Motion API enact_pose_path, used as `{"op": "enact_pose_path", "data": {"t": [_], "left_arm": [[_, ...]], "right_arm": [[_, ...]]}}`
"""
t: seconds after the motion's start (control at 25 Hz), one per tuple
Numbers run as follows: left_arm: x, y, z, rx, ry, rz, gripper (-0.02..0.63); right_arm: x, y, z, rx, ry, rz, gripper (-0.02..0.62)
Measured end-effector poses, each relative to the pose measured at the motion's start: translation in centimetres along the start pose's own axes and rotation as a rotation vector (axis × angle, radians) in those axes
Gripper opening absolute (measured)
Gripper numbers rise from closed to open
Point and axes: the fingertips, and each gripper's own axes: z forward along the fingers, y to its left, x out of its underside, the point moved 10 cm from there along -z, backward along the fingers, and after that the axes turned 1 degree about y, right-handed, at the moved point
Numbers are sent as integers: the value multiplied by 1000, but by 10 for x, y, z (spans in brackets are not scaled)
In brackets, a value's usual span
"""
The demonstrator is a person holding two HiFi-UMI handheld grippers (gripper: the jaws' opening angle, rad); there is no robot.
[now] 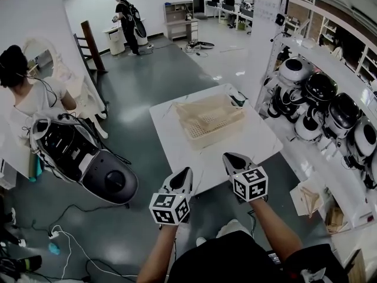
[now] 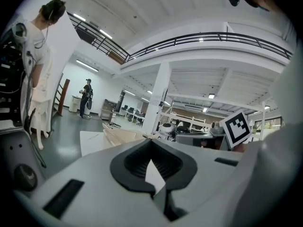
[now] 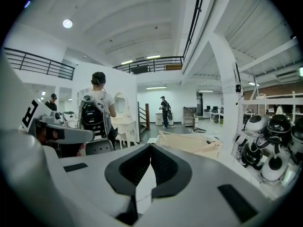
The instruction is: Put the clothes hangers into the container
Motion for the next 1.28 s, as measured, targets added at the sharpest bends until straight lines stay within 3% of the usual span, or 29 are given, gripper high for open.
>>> {"op": "enact_pose_path", "data": {"t": [0.24,0.44,1.28], "left_arm": [[-30,3,-4,-6,-17,20,5],[-30,-3,4,-10,-26,22,5],[-29,-67,5,-24,-27,18,5]], "right_arm": [[-29,9,1,-18,-39,9,20],[-32,0,-6,-20,-78,2,20],[-37,-26,-60,-68,-77,-16,20]]}}
